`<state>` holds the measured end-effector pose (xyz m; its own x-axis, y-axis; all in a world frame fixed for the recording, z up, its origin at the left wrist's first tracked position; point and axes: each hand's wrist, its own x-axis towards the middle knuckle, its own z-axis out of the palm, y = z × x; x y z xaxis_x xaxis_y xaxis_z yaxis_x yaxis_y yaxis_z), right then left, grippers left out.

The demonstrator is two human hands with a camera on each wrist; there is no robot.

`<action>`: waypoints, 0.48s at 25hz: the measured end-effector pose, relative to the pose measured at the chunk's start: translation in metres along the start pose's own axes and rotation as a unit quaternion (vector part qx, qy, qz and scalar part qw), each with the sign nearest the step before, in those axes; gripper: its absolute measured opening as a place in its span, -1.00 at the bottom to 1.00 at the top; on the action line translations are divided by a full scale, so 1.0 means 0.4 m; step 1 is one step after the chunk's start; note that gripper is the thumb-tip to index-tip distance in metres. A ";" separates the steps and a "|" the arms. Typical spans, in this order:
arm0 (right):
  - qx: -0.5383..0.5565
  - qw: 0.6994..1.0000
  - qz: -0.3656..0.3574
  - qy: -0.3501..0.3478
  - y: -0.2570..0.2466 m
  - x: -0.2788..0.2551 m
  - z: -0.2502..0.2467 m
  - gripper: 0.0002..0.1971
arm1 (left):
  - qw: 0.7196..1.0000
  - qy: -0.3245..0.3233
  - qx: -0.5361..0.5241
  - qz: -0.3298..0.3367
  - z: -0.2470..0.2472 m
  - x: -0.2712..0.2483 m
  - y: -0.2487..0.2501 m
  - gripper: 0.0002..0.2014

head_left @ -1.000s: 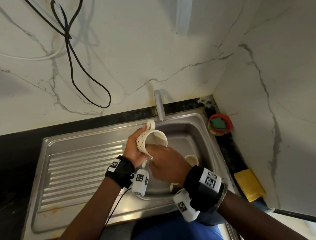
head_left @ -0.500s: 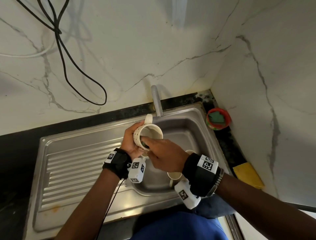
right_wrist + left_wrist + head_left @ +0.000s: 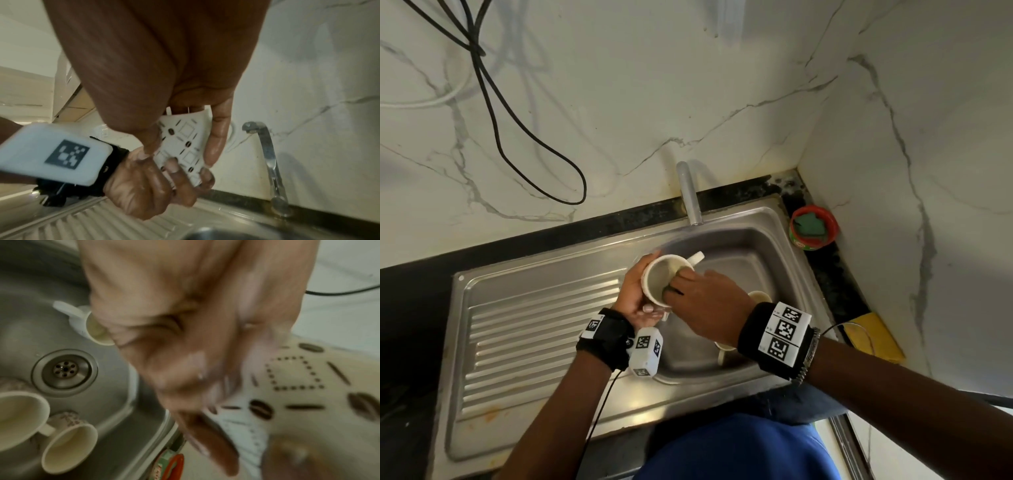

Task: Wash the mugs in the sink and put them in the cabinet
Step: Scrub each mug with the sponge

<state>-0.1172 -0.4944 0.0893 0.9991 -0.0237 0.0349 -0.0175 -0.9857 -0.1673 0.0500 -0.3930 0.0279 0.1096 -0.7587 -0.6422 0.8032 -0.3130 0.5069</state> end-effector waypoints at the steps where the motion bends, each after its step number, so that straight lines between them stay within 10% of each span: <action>1: 0.017 0.999 0.026 -0.009 -0.009 -0.002 -0.005 -0.77 | 1.000 0.003 -0.001 0.004 0.005 -0.007 -0.006 -0.29; 4: 0.149 0.981 0.124 -0.011 -0.032 0.014 -0.029 -0.73 | 0.998 0.014 -0.027 0.046 0.024 -0.015 -0.027 -0.30; 12: 0.030 0.992 0.026 -0.120 -0.010 -0.005 -0.023 -0.50 | 0.999 0.026 -0.022 -0.035 0.007 0.000 -0.023 -0.37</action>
<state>-0.1196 -0.4919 0.0989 0.9774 -0.0266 -0.2099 -0.0741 -0.9722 -0.2219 0.0411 -0.3917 0.0249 0.0822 -0.7047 -0.7047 0.8350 -0.3374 0.4347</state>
